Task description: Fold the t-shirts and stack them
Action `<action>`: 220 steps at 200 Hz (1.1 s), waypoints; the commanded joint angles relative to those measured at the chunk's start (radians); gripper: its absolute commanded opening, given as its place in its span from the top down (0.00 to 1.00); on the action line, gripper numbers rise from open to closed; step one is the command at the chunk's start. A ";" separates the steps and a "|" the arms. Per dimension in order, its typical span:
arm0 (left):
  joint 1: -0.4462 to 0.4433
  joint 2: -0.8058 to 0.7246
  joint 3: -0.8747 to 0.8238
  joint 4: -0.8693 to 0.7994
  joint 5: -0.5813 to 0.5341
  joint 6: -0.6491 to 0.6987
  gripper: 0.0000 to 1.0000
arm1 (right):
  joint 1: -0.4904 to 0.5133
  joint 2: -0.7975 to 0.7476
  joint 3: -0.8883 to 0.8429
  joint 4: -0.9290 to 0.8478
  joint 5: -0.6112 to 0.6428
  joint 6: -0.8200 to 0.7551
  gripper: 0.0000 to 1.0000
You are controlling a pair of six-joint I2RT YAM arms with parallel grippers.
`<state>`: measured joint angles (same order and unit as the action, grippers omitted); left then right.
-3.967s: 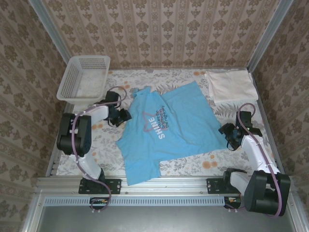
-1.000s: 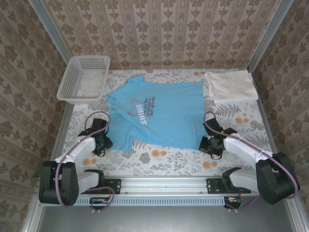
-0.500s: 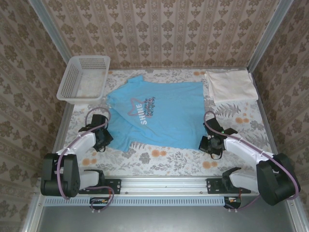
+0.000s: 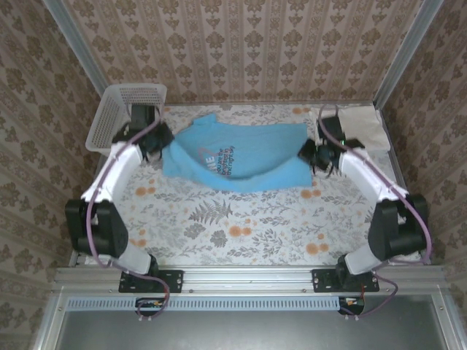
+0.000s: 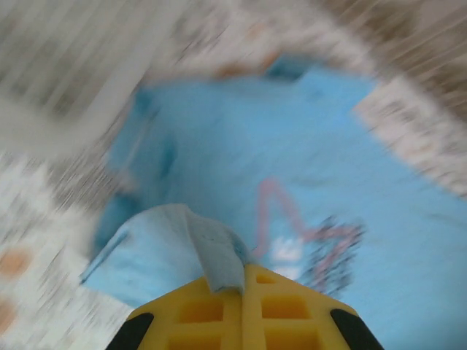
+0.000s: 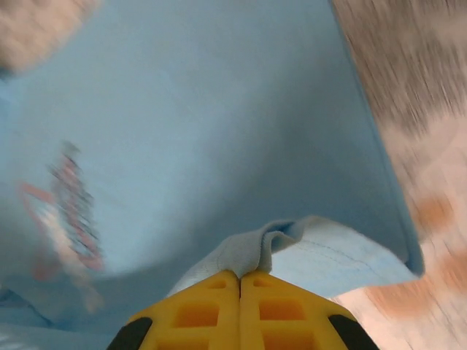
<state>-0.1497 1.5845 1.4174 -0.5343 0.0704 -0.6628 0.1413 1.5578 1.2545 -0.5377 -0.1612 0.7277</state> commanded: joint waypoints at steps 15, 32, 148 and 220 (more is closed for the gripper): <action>0.002 0.120 0.551 -0.087 0.128 0.135 1.00 | -0.004 0.102 0.565 -0.145 0.046 -0.056 1.00; -0.033 0.101 0.761 -0.104 0.131 0.240 1.00 | -0.001 0.095 0.757 -0.200 0.066 -0.095 1.00; -0.247 -0.872 -0.470 -0.078 -0.018 0.181 0.98 | 0.001 -0.700 -0.289 -0.102 -0.037 -0.105 1.00; -0.258 -1.205 -0.667 -0.273 -0.089 0.040 0.34 | -0.010 -0.830 -0.520 -0.277 0.030 -0.031 0.59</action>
<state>-0.4053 0.3325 0.7425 -0.7601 0.0517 -0.5564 0.1390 0.7544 0.7422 -0.7689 -0.1761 0.6537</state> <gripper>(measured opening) 0.590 0.249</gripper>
